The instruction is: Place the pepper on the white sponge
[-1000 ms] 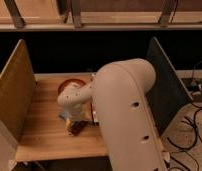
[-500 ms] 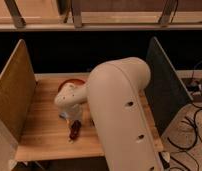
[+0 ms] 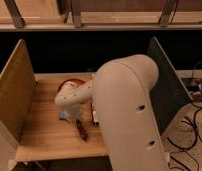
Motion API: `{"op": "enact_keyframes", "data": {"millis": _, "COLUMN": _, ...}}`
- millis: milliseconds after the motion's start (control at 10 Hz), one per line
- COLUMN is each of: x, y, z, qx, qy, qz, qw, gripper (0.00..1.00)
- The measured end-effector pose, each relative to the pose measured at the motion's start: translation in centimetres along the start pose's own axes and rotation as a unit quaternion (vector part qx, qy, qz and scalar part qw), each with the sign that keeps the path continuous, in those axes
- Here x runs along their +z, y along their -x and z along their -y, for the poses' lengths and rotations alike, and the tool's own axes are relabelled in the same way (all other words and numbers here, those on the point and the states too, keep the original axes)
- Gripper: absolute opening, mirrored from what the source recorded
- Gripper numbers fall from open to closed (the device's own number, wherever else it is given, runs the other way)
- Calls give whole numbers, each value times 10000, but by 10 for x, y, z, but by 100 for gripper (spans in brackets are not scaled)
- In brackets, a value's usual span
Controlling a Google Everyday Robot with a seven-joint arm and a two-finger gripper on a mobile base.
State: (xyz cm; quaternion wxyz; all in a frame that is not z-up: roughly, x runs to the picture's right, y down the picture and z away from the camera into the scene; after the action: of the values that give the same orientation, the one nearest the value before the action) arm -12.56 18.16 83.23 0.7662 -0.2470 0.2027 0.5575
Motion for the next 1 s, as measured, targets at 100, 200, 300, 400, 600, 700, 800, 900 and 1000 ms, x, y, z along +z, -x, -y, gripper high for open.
{"op": "enact_keyframes", "data": {"millis": 100, "x": -12, "y": 4, "z": 3, "qx": 13, "qy": -8, "qz": 121, "qw": 9999, "gripper": 0}}
{"op": "enact_keyframes", "data": {"millis": 200, "x": -33, "y": 17, "z": 6, "qx": -29, "qy": -51, "qz": 406, "qw": 9992, "gripper": 0}}
{"op": "enact_keyframes", "data": {"millis": 300, "x": -50, "y": 30, "z": 10, "qx": -112, "qy": -140, "qz": 647, "qw": 9977, "gripper": 0}}
{"op": "enact_keyframes", "data": {"millis": 400, "x": -63, "y": 41, "z": 11, "qx": -213, "qy": -217, "qz": 837, "qw": 9960, "gripper": 0}}
{"op": "enact_keyframes", "data": {"millis": 600, "x": -89, "y": 68, "z": -7, "qx": -707, "qy": -352, "qz": 1226, "qw": 9893, "gripper": 0}}
{"op": "enact_keyframes", "data": {"millis": 700, "x": -90, "y": 73, "z": -18, "qx": -923, "qy": -387, "qz": 1282, "qw": 9867, "gripper": 0}}
{"op": "enact_keyframes", "data": {"millis": 800, "x": -90, "y": 77, "z": -34, "qx": -1184, "qy": -394, "qz": 1329, "qw": 9833, "gripper": 0}}
{"op": "enact_keyframes", "data": {"millis": 900, "x": -86, "y": 78, "z": -53, "qx": -1445, "qy": -376, "qz": 1332, "qw": 9798, "gripper": 0}}
{"op": "enact_keyframes", "data": {"millis": 1000, "x": -79, "y": 76, "z": -67, "qx": -1648, "qy": -354, "qz": 1297, "qw": 9771, "gripper": 0}}
